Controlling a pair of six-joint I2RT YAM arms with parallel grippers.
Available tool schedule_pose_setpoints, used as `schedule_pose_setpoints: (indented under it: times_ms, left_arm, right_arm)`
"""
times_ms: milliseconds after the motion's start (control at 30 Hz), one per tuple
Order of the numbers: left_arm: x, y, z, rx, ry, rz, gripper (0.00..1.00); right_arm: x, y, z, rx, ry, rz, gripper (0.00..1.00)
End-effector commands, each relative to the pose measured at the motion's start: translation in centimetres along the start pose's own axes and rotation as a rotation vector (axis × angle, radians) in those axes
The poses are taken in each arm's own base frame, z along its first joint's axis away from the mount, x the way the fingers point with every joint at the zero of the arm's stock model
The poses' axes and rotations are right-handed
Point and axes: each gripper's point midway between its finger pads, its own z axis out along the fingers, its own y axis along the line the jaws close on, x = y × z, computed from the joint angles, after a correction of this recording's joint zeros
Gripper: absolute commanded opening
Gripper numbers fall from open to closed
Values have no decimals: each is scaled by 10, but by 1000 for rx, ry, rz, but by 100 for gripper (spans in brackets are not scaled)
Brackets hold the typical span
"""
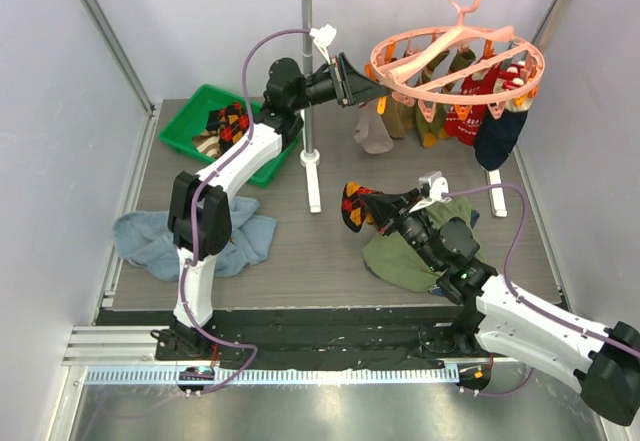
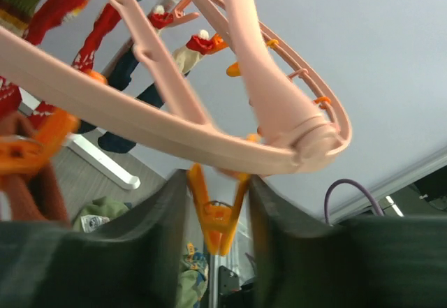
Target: Remove the socks clipped to the hanger
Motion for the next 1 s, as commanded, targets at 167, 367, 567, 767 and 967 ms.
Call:
schedule_pose_setpoints:
  times_ms: [167,367,567,767,967]
  left_arm:
    - [9,8,-27,-105,-12,31,73]
    - [37,16,-61,-261,67,116,83]
    - [77,16,-99,-346,197,170,86]
    - [126,12,-128,-323,315,133,88]
    - [148,6,-127,-268,385,56,88]
  right_arm:
    - [-16,-3,-11,47,-40,70,4]
    - [-17,-5,-13,68,-24,79,4]
    - [-30,-2,-8,89,-23,112,2]
    - [-42,3,-7,78,-62,168,1]
    - [-54,14,-6,28,-97,190,1]
